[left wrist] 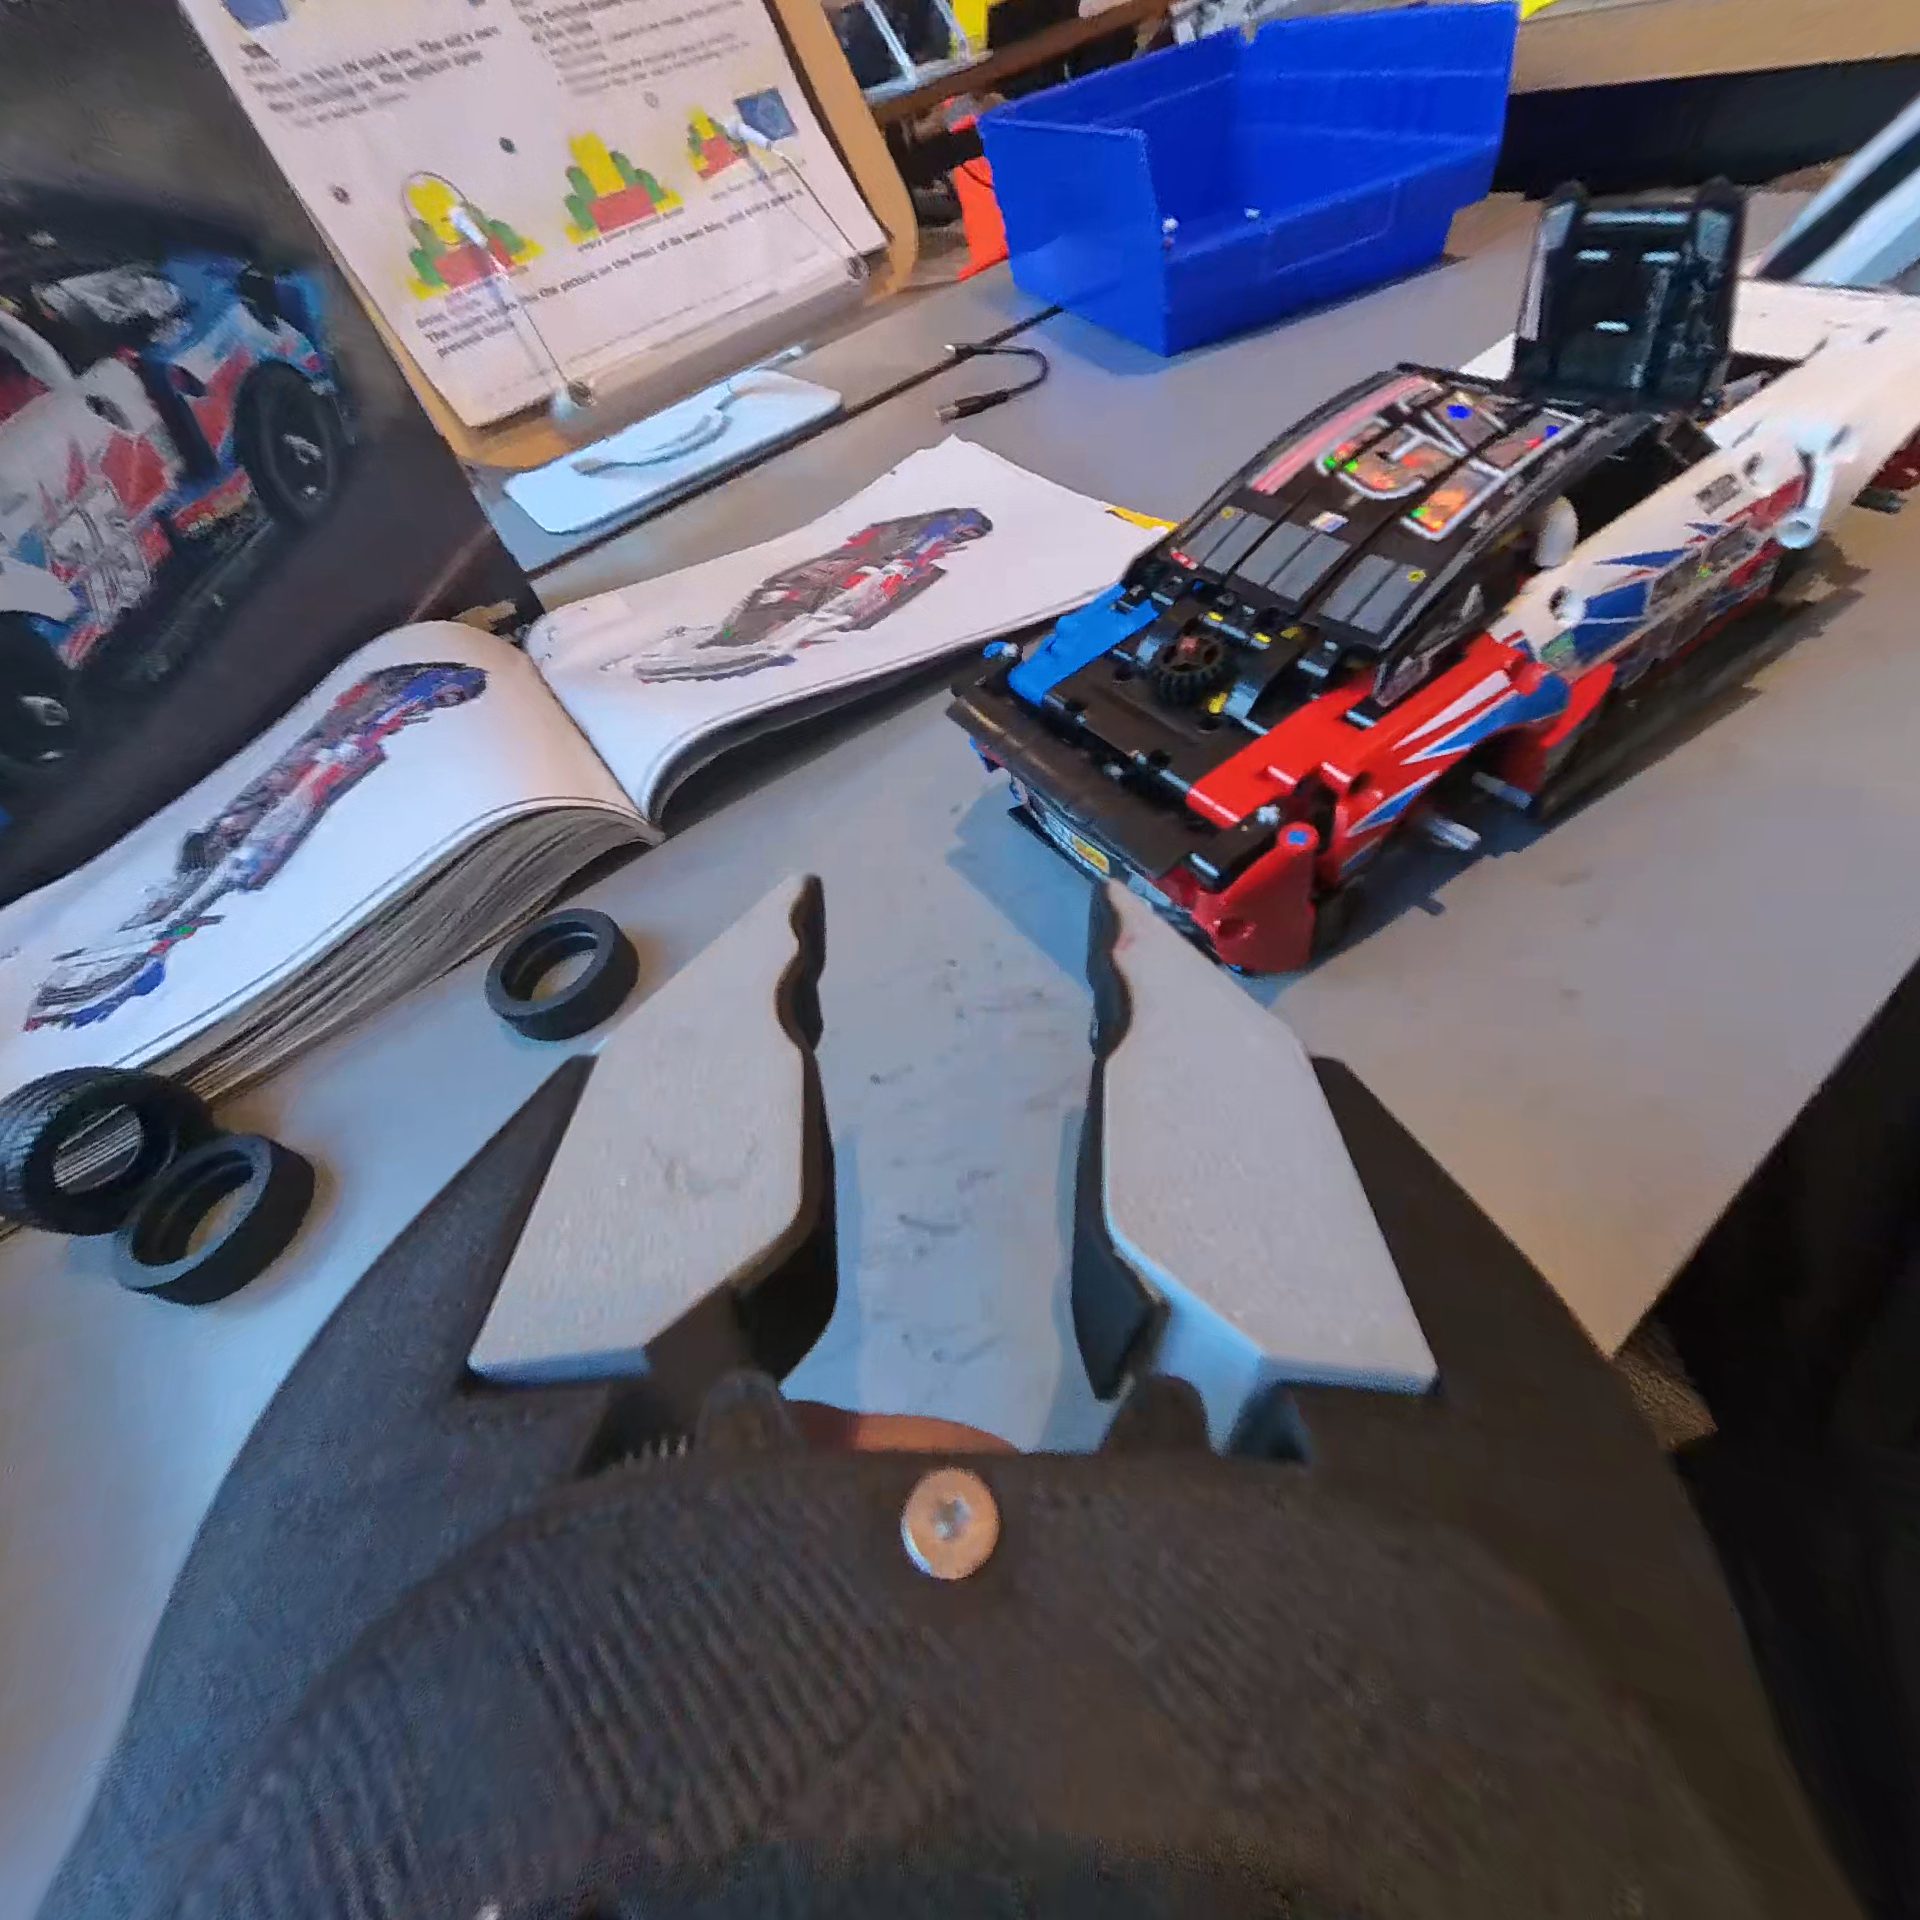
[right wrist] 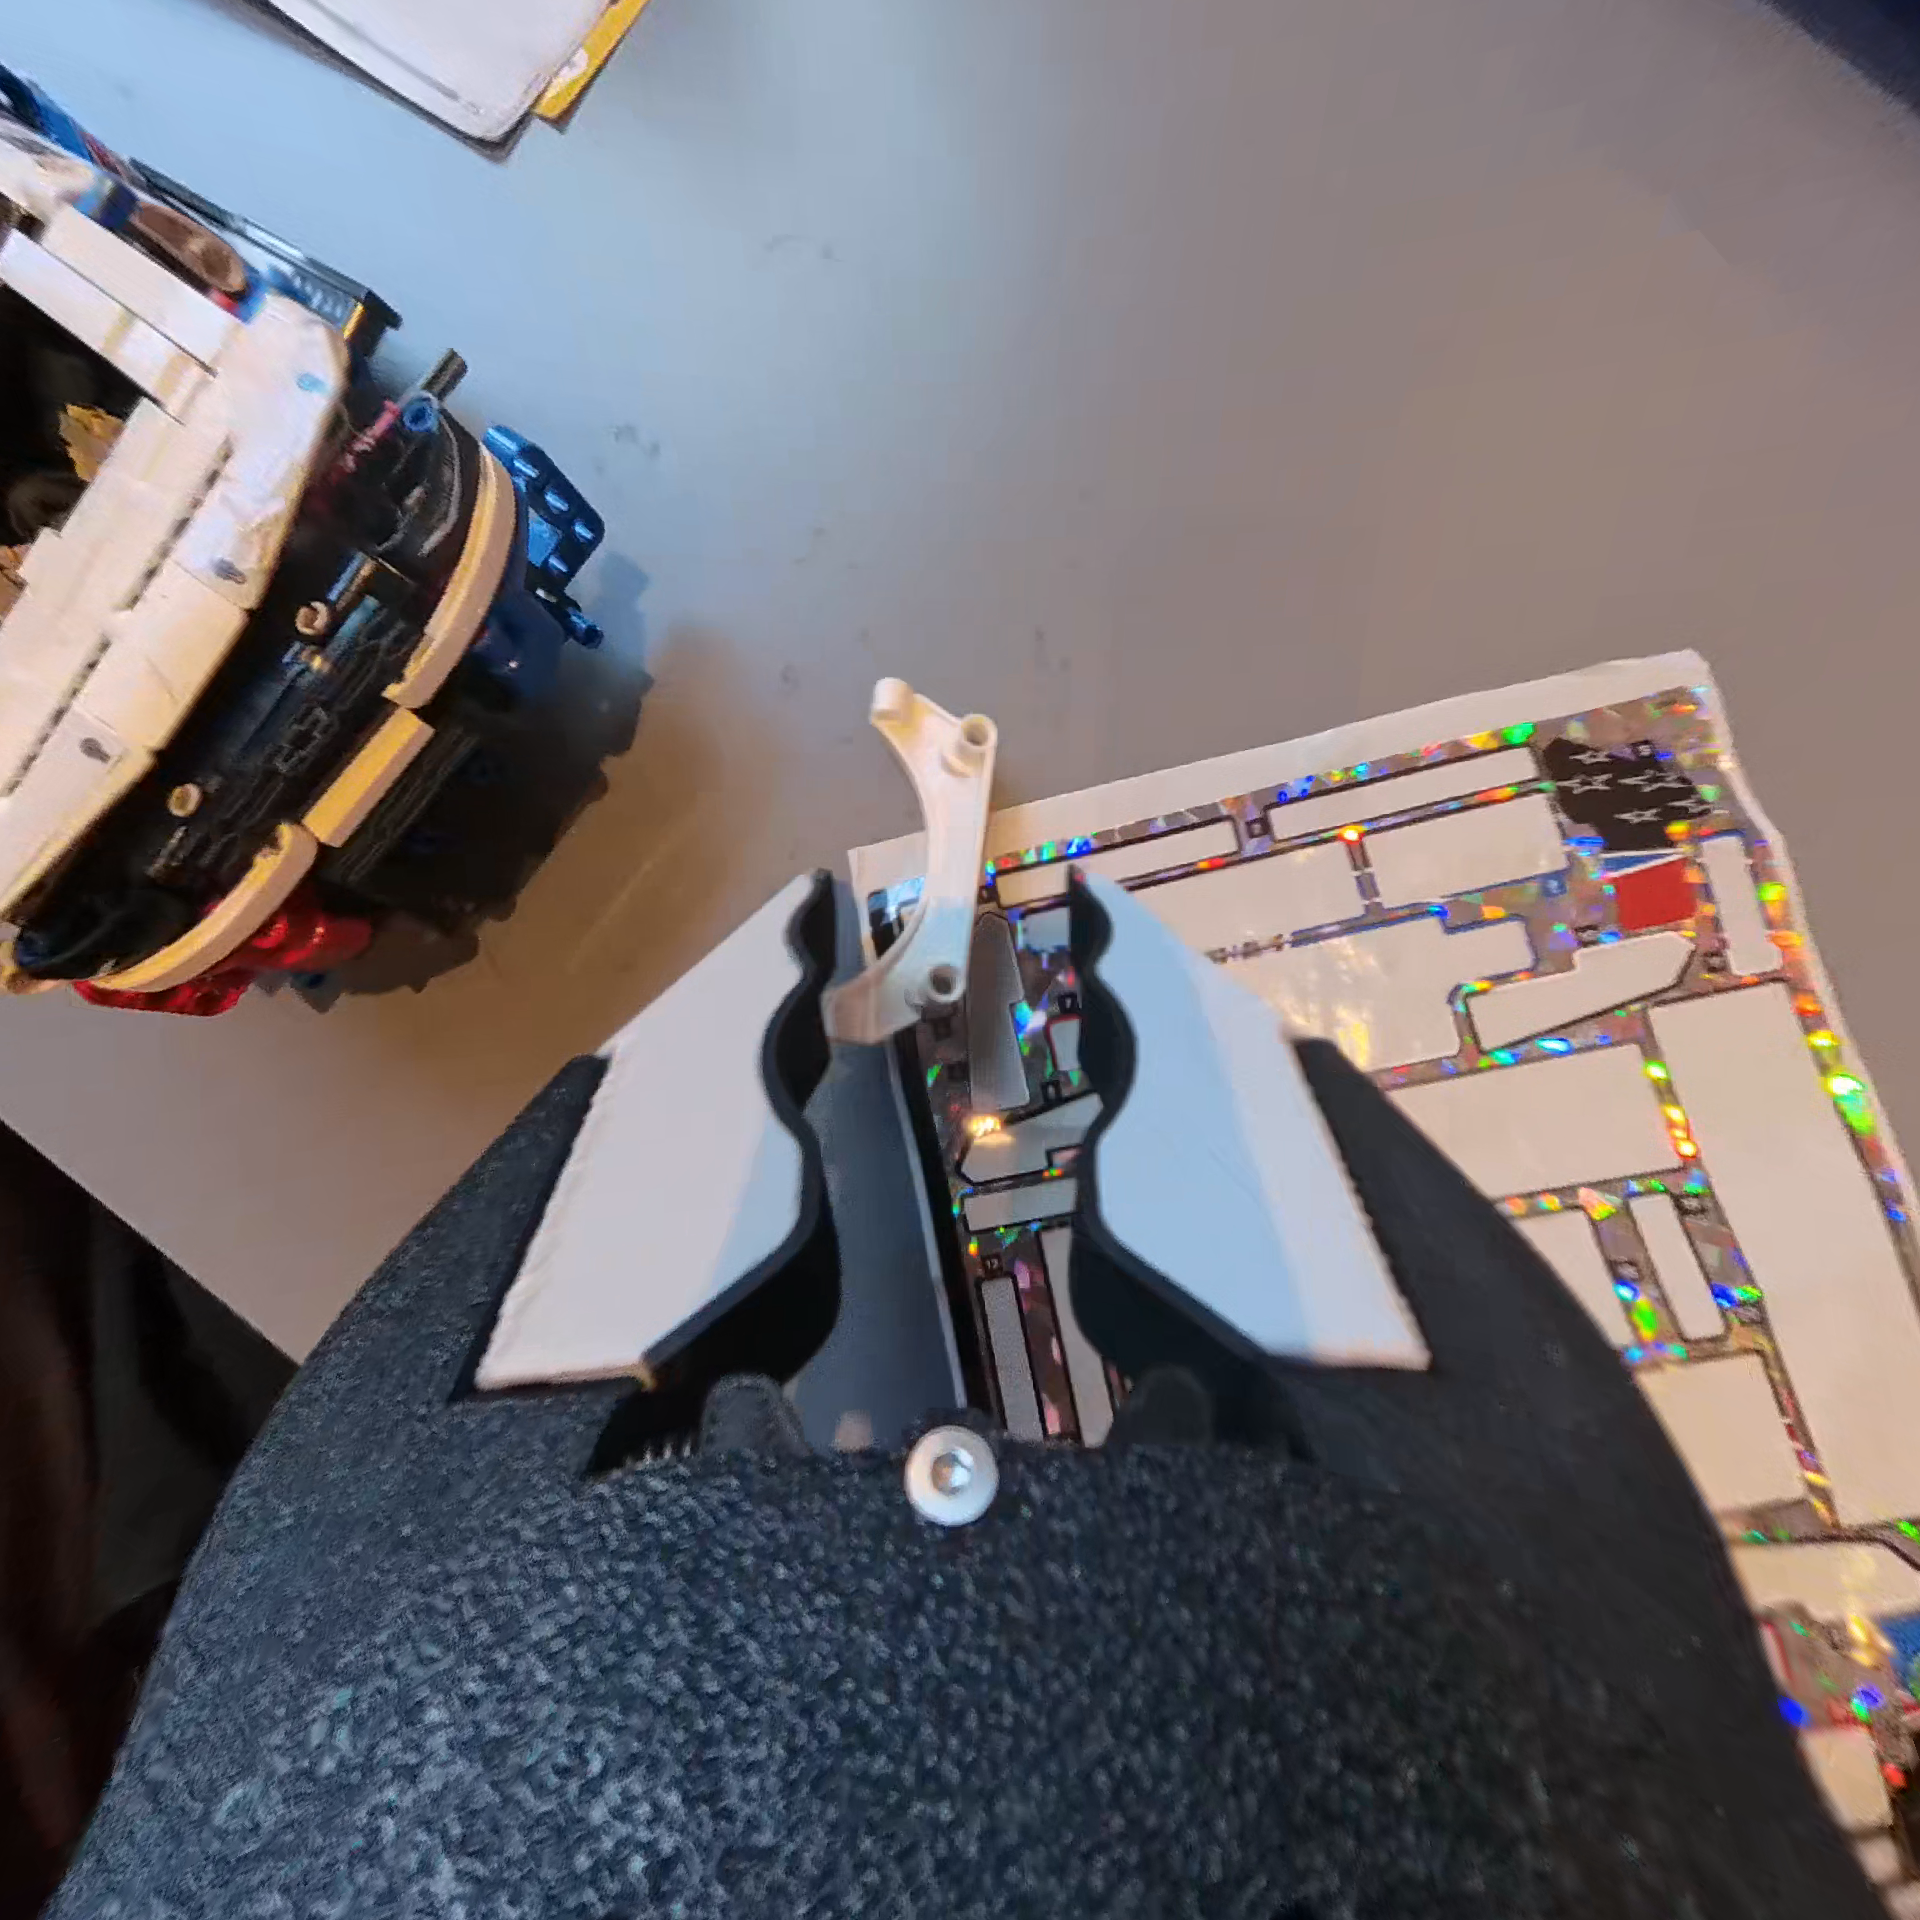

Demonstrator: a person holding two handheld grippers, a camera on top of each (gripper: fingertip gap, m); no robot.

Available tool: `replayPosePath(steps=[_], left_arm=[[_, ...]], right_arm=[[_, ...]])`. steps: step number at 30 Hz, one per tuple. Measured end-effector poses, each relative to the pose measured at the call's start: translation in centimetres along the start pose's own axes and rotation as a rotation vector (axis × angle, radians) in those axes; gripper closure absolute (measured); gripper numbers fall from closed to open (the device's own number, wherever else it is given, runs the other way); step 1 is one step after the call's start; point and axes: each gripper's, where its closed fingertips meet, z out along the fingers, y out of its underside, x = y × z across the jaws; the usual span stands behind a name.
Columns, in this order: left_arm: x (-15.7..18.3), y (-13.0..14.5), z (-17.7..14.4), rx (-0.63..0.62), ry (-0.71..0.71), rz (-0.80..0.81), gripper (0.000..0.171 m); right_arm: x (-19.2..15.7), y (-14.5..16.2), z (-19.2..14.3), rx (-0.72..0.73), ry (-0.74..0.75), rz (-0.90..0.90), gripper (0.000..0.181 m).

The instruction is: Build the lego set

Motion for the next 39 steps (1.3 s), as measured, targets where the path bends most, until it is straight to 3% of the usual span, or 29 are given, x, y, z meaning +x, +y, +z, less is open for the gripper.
replayPosePath(steps=[3,7,9,12,17,21,28,32,39], left_arm=[[0.8,0.7,0.5,-0.05,0.097,-0.033,0.112],[2.1,0.9,1.5,-0.095,0.236,-0.103,0.104],[2.5,1.0,2.0,-0.114,0.289,-0.13,0.102],[3.3,1.1,2.6,-0.145,0.362,-0.162,0.097],[5.0,0.9,3.3,-0.166,0.422,-0.098,0.095],[6.4,1.6,4.1,-0.236,0.446,-0.065,0.082],[7.5,2.7,5.6,-0.341,0.41,-0.009,0.081],[7.3,3.0,5.9,-0.371,0.398,-0.036,0.091],[7.9,3.3,5.8,-0.399,0.45,-0.076,0.083]], right_arm=[[-1.1,-1.1,-1.6,0.055,-0.012,-0.043,0.132],[-7.5,-1.5,-3.4,0.121,-0.333,-0.223,0.117],[-7.7,-1.2,-2.9,0.136,-0.309,-0.33,0.109],[-9.2,-0.2,-2.2,0.118,-0.411,-0.436,0.098],[-8.6,-0.3,-0.7,0.076,-0.406,-0.632,0.091],[-9.0,-1.5,-0.4,0.103,-0.478,-0.689,0.089],[-10.2,-2.1,1.0,0.077,-0.584,-0.744,0.082],[-10.4,-2.1,0.9,0.08,-0.614,-0.742,0.083],[-10.2,-1.1,1.4,0.021,-0.617,-0.742,0.08]])
